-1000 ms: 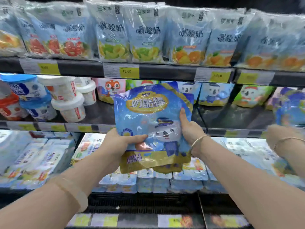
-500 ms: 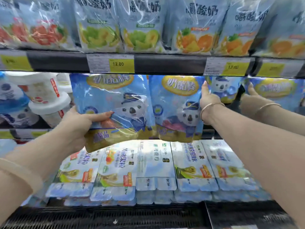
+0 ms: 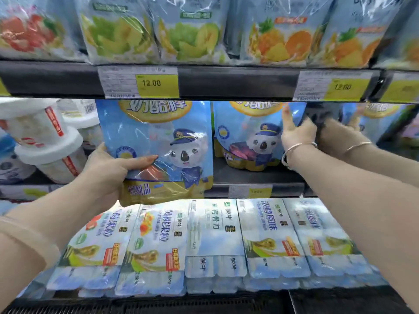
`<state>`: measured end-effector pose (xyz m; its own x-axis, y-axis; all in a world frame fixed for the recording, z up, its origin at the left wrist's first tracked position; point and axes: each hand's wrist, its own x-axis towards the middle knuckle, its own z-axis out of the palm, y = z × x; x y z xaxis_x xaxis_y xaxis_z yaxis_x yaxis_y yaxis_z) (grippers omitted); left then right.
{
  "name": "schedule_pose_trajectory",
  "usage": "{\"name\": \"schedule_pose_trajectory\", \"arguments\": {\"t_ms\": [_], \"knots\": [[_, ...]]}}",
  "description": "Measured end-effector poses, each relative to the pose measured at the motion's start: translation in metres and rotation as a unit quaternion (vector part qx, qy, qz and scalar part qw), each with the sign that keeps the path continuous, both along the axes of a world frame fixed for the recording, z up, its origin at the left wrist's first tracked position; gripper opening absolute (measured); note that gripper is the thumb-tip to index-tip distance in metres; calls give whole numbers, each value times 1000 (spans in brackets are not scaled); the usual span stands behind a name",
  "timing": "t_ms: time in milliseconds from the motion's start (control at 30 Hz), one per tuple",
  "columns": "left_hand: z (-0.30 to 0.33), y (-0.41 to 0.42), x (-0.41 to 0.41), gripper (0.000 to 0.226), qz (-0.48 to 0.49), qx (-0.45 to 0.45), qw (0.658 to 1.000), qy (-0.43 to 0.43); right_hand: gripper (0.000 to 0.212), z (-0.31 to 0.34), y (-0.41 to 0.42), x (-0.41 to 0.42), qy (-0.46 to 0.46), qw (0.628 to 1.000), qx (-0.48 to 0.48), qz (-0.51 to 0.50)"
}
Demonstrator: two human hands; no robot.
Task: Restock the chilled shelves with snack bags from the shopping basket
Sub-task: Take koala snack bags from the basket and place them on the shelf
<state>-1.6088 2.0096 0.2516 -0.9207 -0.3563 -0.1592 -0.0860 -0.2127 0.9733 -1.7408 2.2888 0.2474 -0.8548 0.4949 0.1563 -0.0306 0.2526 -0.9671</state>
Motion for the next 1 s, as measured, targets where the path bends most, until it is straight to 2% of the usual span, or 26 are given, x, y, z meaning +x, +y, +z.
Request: {"name": "schedule_pose_trajectory", "arguments": {"t_ms": [100,233,400,533,600,767,833,900,933,1000], "knots": [[-5,0,0,66,7,2,1000,3,82,-27,-11,28,-48,996,68,2],[-6,2,-1,58,-6,8,1000,15,89,-39,-16,34,-129,975,182,5],[-9,7,-4,47,-10,-7,1000,19,68,-37,-8,10,-156,971,174,44],[-13,23,-11,55,-22,3,1000,22,29,-34,3,-5,-132,984,75,90],[-13,31,-16,54,-31,10,999,24,13,-33,7,-14,-124,987,55,89],[-13,41,-25,47,-43,20,999,16,43,-25,2,-25,-130,988,79,14],[-12,43,-27,55,-45,19,999,20,32,-21,-1,-26,-141,986,86,-3],[-12,45,-31,58,-42,18,999,29,10,-19,-1,-28,-151,985,84,-1],[-13,45,-32,57,-36,16,999,33,8,-18,-1,-30,-158,984,84,7],[-16,43,-36,55,-22,7,999,38,21,-19,-1,-28,-162,983,84,13]]}}
